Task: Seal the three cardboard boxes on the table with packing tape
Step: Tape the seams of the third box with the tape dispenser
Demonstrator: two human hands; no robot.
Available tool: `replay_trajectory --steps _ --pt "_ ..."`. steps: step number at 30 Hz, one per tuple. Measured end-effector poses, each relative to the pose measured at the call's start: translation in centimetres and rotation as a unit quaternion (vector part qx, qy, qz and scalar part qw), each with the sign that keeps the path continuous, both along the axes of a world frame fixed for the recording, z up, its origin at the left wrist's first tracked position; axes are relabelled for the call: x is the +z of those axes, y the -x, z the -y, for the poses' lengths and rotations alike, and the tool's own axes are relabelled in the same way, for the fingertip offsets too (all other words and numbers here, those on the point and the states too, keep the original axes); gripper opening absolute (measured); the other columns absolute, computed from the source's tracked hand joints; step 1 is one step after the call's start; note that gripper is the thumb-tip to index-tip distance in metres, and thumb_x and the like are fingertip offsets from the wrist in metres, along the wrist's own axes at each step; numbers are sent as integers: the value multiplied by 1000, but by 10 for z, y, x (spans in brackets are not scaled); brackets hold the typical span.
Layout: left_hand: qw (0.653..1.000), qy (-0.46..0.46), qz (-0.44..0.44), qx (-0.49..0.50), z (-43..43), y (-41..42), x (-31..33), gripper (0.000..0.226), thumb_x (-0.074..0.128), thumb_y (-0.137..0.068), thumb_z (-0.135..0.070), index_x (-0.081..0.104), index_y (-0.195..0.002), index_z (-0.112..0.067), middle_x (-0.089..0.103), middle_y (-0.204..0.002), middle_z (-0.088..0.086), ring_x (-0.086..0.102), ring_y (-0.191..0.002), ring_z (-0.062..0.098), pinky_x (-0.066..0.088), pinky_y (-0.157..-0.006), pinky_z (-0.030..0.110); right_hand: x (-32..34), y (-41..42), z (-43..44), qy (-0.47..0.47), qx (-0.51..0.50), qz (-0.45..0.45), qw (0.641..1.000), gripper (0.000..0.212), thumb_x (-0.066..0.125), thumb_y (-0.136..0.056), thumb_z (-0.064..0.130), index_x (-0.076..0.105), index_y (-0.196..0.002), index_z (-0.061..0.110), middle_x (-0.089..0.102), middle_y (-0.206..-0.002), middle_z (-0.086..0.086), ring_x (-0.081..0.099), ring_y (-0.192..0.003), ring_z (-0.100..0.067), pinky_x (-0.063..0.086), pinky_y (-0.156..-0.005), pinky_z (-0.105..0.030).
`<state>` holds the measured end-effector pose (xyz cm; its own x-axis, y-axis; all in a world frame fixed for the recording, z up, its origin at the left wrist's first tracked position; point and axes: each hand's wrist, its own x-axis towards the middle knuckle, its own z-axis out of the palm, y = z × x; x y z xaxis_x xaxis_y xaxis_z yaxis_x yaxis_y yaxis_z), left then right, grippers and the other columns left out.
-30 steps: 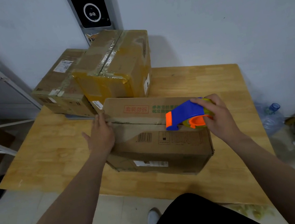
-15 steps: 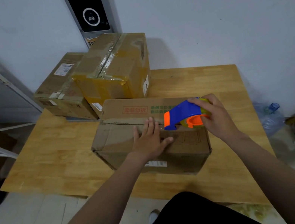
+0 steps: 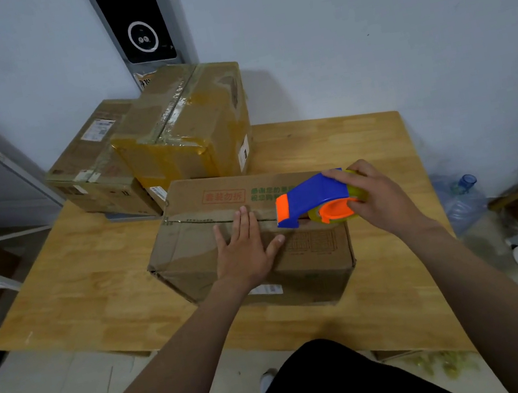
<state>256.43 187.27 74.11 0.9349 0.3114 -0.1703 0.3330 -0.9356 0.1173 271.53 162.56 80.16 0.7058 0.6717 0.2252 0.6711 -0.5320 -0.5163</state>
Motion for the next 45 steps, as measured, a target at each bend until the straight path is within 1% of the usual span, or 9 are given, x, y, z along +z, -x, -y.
replay_trajectory --steps 3,7,14,19,24,28,33,38,45 --pt "1000 -7 3 -6 -1 -2 -2 105 -12 -85 -81 0 -163 -12 -8 -171 5 -9 -157 17 -7 -123 61 1 -2 6 2 9 4 1000 100 71 -82 1 27 -141 70 36 -114 15 50 -98 -15 51 -73 -36" --pt "1000 -10 6 -9 0 -5 -2 111 -17 -80 -82 2 -163 -12 -6 -172 5 -7 -158 17 -5 -123 63 1 -5 15 -2 16 11 1000 102 72 -83 3 24 -141 71 39 -117 12 50 -100 -17 53 -73 -41" --pt "1000 -8 -3 -18 3 -7 1 99 -5 -88 -79 -2 -164 -15 -9 -171 1 -10 -157 13 -9 -122 63 -6 -5 28 -20 30 24 999 98 71 -82 2 29 -145 63 40 -116 9 50 -95 -19 52 -70 -42" --pt "1000 -3 -8 -15 4 -9 2 98 -4 -89 -78 -1 -164 -15 -7 -171 0 -8 -157 12 -9 -122 63 -6 -6 46 -33 7 37 999 94 70 -76 -4 39 -145 53 42 -116 7 51 -94 -19 52 -69 -40" --pt "1000 -4 -9 -15 4 -11 -1 93 0 -94 -76 -1 -164 -15 -8 -171 0 -8 -157 12 -7 -122 64 -19 -17 100 -70 -53 32 996 88 58 -71 5 44 -141 57 46 -117 5 55 -104 -20 53 -86 -48" --pt "1000 1 -22 -17 5 -12 0 91 3 -95 -75 -2 -164 -16 -11 -171 -1 -10 -157 12 -8 -122 64 -28 -10 106 -70 -61 9 996 97 65 -71 -12 46 -143 50 45 -116 4 53 -105 -19 52 -88 -48" --pt "999 -1 -31 -18 14 -12 4 90 0 -94 -74 -1 -164 -19 -14 -171 -1 -14 -157 15 -9 -121 66 -25 -13 102 -64 -61 22 996 91 62 -72 -15 51 -142 43 43 -115 5 53 -101 -23 52 -83 -48" --pt "997 7 -32 -65 57 -13 9 99 -5 -86 -79 -4 -164 -17 -16 -170 0 -15 -156 16 -17 -120 61 -23 -16 98 -62 -61 31 996 83 61 -74 -15 56 -140 35 44 -114 2 52 -101 -23 52 -80 -46" --pt "995 34 -42 -82 95 -28 12 93 17 -97 -75 0 -164 -13 -14 -171 3 -13 -157 18 -8 -123 60 -29 -13 99 -64 -80 20 995 82 61 -76 -15 56 -141 35 43 -115 2 50 -103 -19 50 -82 -39"
